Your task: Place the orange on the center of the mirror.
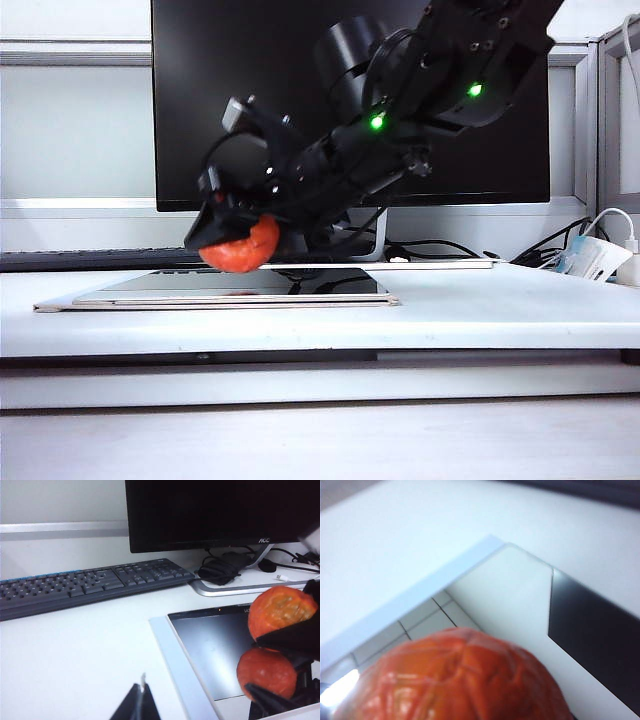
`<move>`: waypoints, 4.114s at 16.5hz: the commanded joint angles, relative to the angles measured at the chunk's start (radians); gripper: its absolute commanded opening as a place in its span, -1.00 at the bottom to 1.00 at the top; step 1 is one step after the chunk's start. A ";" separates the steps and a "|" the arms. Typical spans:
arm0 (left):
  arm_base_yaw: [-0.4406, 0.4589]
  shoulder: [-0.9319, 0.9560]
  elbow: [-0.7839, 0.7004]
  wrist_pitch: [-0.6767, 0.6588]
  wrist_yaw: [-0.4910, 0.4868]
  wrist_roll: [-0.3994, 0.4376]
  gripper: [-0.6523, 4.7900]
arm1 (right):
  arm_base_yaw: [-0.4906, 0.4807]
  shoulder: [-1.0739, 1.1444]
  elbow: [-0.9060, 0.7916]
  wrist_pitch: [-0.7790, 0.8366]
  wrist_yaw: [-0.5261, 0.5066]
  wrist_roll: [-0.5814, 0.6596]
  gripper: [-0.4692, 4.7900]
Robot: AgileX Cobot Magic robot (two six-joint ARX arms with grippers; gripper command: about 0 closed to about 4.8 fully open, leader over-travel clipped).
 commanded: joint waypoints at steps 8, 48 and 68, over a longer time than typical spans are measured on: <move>-0.002 0.000 0.002 0.012 0.004 0.004 -0.78 | 0.000 -0.003 0.006 -0.032 0.089 -0.010 0.66; 0.175 0.000 0.002 0.012 0.006 0.005 -0.78 | -0.150 -1.119 -0.492 -0.389 0.681 -0.134 -0.81; 0.174 0.000 0.002 0.011 0.006 0.004 -0.78 | -0.729 -1.904 -1.054 -0.435 0.241 -0.039 -0.81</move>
